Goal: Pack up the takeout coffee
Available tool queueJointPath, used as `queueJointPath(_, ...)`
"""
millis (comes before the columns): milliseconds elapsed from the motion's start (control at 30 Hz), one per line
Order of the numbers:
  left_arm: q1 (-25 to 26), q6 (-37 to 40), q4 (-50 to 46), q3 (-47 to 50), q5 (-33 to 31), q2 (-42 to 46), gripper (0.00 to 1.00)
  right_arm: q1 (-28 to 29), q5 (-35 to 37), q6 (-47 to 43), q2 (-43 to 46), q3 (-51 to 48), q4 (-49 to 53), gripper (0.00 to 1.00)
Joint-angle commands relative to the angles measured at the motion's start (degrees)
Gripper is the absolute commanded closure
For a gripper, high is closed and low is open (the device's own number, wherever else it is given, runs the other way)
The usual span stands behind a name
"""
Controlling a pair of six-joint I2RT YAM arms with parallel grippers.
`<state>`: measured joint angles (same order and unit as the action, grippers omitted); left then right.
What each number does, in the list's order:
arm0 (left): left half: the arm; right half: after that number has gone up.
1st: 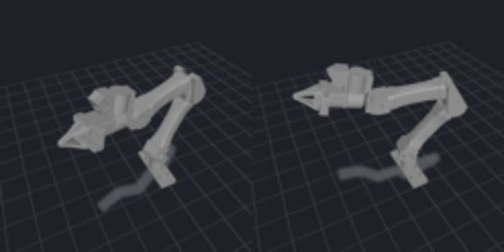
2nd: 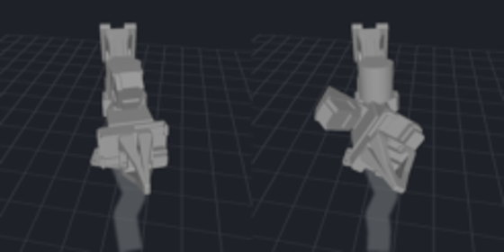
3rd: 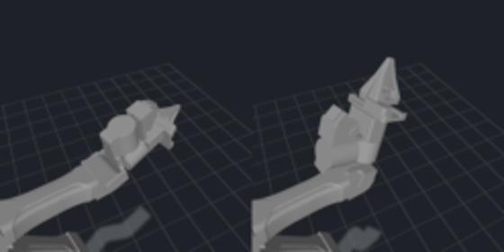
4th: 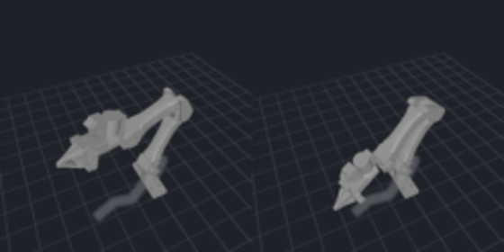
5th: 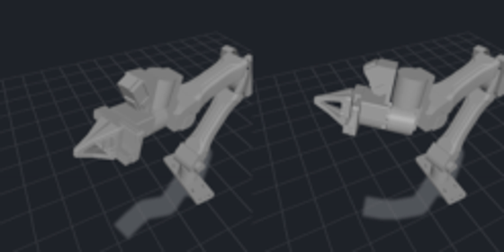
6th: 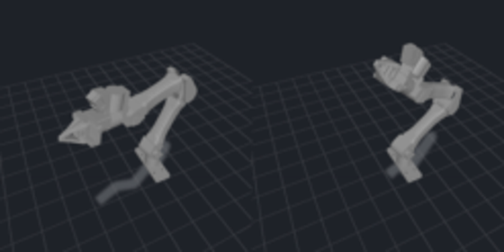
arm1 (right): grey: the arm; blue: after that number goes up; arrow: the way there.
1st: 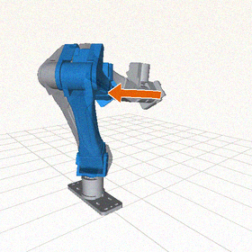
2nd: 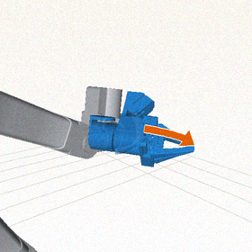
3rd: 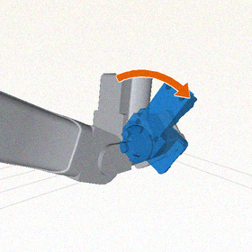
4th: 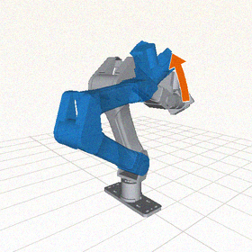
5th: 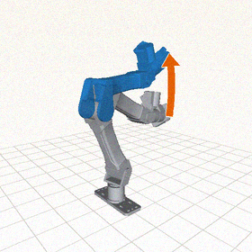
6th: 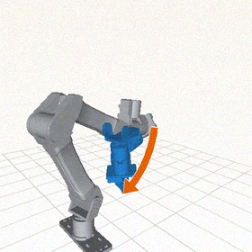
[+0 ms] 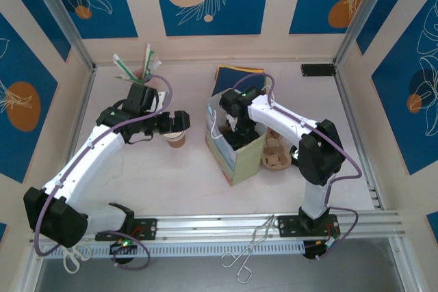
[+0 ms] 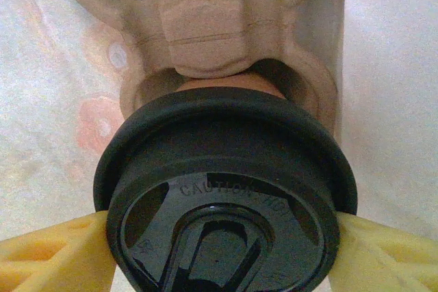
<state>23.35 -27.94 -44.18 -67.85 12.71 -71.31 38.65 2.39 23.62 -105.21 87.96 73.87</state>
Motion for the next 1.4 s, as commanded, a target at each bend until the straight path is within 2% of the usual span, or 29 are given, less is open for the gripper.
queueJointPath(0,-0.77,0.39,0.0,0.66,1.44,1.1,0.0,0.11,1.61,1.08,-1.84,-0.94,-0.81,0.26)
queueJointPath(1367,-0.72,0.61,-0.2,-0.07,1.26,0.56,0.0,0.27,2.4,1.42,-0.91,1.03,1.1,0.19)
